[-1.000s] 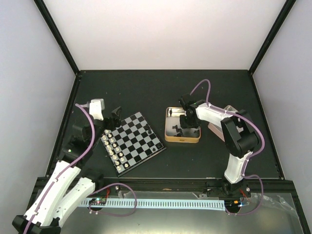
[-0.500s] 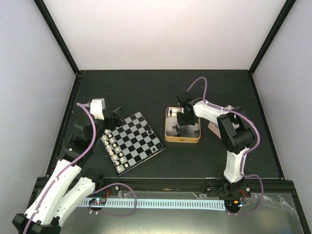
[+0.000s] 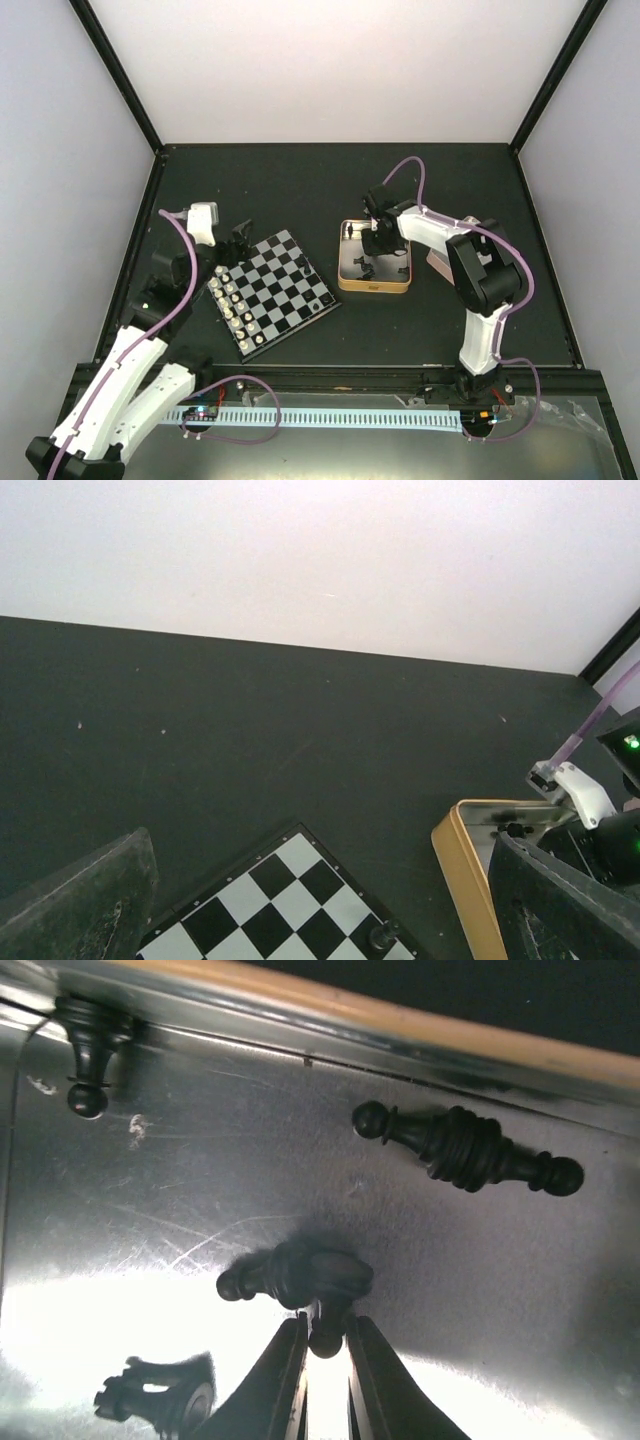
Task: Set up the chess pieces on the board
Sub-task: Pick up the chess piece from the storage box, then place the chess piece on the chessboard.
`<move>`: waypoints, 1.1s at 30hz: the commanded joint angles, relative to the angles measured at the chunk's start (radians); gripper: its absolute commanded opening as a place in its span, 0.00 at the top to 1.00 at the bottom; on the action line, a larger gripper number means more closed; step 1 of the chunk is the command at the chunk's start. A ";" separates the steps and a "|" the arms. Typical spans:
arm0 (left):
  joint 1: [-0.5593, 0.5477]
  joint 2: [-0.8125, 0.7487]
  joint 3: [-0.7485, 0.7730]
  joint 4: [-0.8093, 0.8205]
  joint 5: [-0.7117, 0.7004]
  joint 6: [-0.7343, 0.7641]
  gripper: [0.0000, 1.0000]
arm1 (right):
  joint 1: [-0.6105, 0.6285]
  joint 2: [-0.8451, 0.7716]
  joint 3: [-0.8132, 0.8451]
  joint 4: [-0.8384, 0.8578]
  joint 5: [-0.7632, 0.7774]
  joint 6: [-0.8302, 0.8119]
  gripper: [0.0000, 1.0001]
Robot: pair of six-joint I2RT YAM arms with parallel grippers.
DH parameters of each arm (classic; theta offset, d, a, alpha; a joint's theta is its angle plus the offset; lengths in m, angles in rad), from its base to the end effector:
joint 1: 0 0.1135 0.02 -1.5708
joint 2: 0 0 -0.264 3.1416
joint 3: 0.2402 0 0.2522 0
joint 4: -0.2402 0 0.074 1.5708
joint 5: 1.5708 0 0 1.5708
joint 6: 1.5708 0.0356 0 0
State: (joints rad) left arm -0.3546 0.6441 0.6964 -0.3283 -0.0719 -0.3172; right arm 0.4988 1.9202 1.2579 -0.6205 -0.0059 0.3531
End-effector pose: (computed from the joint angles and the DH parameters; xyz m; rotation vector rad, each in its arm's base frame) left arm 0.1469 -0.0517 0.3149 -0.0158 1.8651 -0.4014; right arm 0.3262 0.1779 0.1531 -0.2106 2.8686 0.1800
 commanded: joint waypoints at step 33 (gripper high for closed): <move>-0.086 0.587 -0.030 0.664 0.756 -0.815 0.29 | -0.003 -0.490 -0.400 0.656 -0.755 0.264 0.92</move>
State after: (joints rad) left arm -0.4316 1.2400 0.6487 0.2131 0.6937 -1.0203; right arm 0.4984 1.4586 0.8886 -0.1368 -0.6010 0.4789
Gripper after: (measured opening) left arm 0.732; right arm 0.083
